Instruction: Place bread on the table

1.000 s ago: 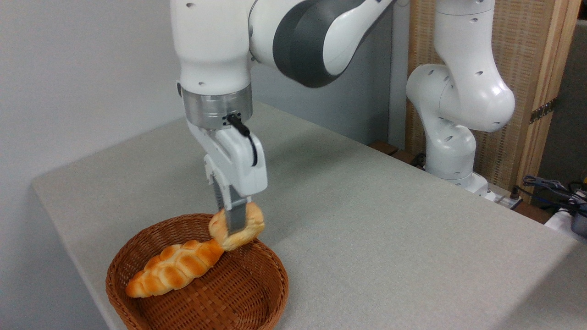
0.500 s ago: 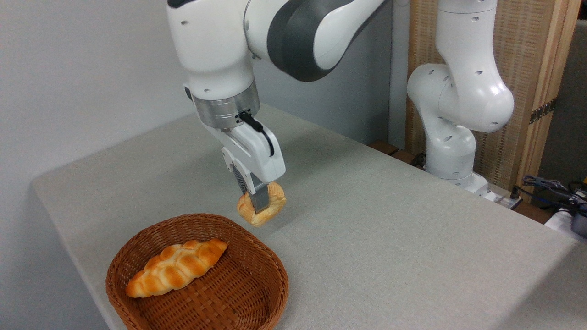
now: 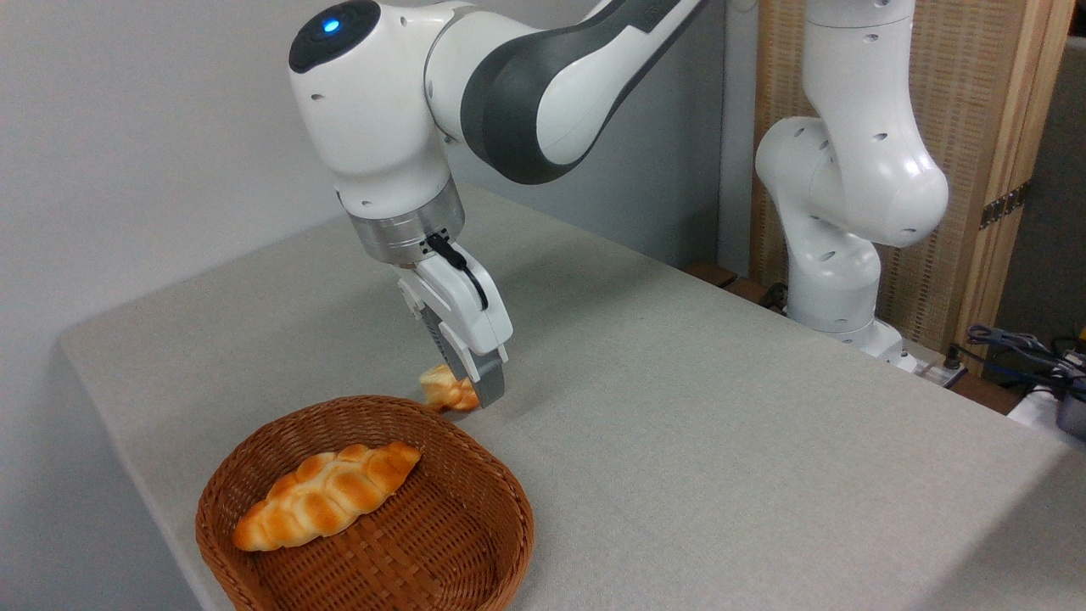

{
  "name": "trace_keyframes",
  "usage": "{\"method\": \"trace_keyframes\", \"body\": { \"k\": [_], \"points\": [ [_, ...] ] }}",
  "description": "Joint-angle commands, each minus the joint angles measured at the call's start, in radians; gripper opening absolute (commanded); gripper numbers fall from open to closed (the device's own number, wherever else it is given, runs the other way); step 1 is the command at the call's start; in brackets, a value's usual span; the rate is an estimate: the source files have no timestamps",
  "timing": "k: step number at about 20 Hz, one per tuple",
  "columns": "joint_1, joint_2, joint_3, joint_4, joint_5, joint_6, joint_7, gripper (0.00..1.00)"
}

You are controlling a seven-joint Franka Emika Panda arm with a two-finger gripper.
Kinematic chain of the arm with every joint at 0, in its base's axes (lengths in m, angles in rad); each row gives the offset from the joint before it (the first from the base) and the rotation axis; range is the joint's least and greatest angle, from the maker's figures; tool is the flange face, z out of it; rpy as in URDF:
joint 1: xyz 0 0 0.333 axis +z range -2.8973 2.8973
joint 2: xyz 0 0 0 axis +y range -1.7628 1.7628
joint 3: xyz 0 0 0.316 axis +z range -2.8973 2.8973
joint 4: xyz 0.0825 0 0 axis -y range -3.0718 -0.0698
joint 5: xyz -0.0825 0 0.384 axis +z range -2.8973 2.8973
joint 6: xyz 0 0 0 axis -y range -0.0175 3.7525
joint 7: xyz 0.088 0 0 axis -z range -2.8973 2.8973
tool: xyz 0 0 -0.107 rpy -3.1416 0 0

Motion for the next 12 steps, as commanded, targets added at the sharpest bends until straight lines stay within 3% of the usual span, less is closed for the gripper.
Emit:
{"method": "trace_keyframes", "body": {
  "k": [1,12],
  "points": [
    [-0.008,-0.006,-0.007,0.007,-0.002,0.006,-0.011,1.00],
    [0.013,-0.029,0.025,0.186,0.003,0.047,-0.010,1.00]
  ]
}}
